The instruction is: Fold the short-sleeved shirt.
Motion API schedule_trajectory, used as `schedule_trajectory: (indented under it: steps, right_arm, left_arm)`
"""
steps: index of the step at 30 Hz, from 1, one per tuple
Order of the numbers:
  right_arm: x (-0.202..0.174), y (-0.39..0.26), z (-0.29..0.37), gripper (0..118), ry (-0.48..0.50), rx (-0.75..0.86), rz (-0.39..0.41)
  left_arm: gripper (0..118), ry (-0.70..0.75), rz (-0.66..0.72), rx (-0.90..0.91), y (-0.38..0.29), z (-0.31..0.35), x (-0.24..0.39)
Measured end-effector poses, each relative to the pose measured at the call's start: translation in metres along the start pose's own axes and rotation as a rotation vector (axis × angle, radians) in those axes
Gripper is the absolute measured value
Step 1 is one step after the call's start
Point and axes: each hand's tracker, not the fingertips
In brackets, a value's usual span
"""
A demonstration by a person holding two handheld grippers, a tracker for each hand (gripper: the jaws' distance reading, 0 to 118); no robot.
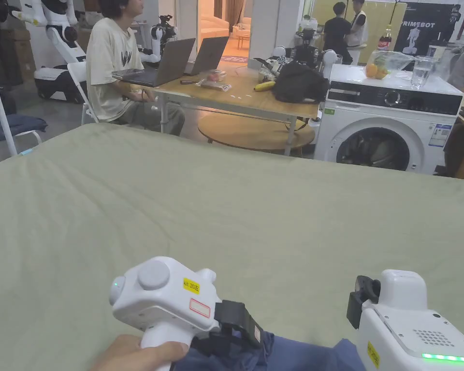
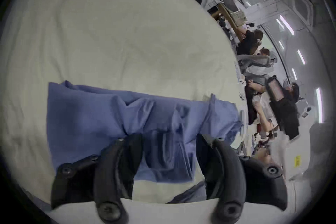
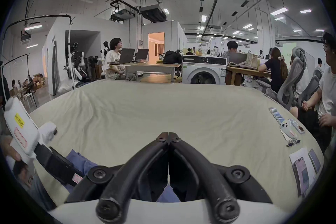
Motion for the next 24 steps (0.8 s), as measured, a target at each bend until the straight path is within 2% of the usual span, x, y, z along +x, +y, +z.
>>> schedule_trajectory:
  steps: [3, 5, 6, 9, 11, 13, 14, 17, 20, 24]
  right_arm:
    - [0.001, 0.000, 0.002, 0, 0.004, 0.002, -0.003]
    - [0.001, 0.001, 0.002, 0, 0.006, 0.004, -0.008]
    - [0.001, 0.001, 0.003, 0, 0.008, 0.005, -0.011]
    - [0.001, 0.001, 0.004, 0, 0.011, 0.005, -0.014]
    - [0.001, 0.000, 0.004, 0, 0.011, 0.005, -0.010]
    - [0.001, -0.001, 0.003, 0, 0.008, -0.001, -0.005]
    - [0.001, -0.002, 0.002, 0, 0.000, -0.006, -0.006]
    - [0.003, -0.008, 0.002, 0, -0.002, -0.006, -0.010]
    - [0.005, -0.012, 0.001, 0, 0.004, -0.006, -0.022]
    - [0.007, -0.011, 0.003, 0, 0.031, 0.016, -0.087]
  left_arm:
    - [55, -0.039, -0.017, 0.088, 0.000, 0.019, -0.002]
    - [23, 0.014, -0.045, 0.115, 0.001, 0.022, -0.007]
    - [13, 0.055, -0.049, 0.120, 0.002, 0.020, -0.009]
    - [5, 0.170, -0.079, 0.073, 0.000, 0.001, -0.018]
    - [4, 0.165, -0.090, 0.003, -0.005, -0.017, -0.023]
    - [4, -0.001, -0.078, -0.052, -0.011, -0.036, -0.029]
    - [4, -0.035, -0.078, -0.071, -0.016, -0.044, -0.028]
    - [4, 0.010, -0.123, -0.088, -0.025, -0.063, -0.024]
    - [3, -0.083, 0.012, -0.066, -0.024, -0.075, -0.042]
    - [2, -0.138, 0.012, -0.051, -0.022, -0.075, -0.057]
